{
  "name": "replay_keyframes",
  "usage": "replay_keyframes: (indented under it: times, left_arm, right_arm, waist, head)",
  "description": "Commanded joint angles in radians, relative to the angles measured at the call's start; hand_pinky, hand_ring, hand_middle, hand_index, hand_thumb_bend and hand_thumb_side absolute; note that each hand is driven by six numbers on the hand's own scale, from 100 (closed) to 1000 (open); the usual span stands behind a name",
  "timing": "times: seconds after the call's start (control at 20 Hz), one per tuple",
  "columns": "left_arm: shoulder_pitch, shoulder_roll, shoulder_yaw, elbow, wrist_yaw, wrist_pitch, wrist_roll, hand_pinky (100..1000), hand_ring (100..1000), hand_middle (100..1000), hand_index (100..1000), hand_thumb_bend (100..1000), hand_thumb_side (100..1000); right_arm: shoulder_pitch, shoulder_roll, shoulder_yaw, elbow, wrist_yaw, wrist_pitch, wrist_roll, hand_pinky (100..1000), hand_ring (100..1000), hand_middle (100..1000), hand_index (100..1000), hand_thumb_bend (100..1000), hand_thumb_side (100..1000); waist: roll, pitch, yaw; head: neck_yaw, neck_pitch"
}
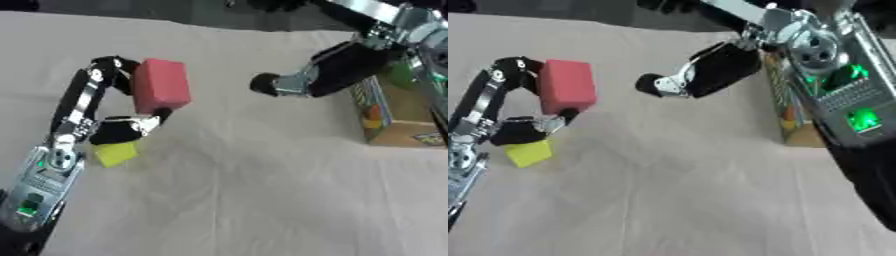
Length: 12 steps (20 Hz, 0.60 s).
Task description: Pick up the objects with one hand, pass them to the other hand, and then place them into the box on the other side of the table.
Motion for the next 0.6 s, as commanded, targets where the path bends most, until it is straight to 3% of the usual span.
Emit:
replay_keyframes:
  times: [0.05,0.6]
  left_arm:
    - [-0.010,-0.016,-0.002,-0.024,-0.021,-0.030,0.023,540,458,404,481,100,100]
    - [-0.023,-0.069,-0.026,0.001,-0.119,-0.104,0.041,545,464,409,484,100,100]
  right_arm:
    - [-0.026,0.019,0.005,-0.016,0.030,0.004,0.036,881,856,816,862,505,369]
    - [-0.064,0.084,0.049,0.001,0.062,0.038,0.133,879,852,811,859,468,393]
  waist:
    - [0.002,-0.029,-0.002]
    - [-0.008,-0.027,-0.007]
  head:
    - [0.010,0.000]
    - [0.005,-0.001]
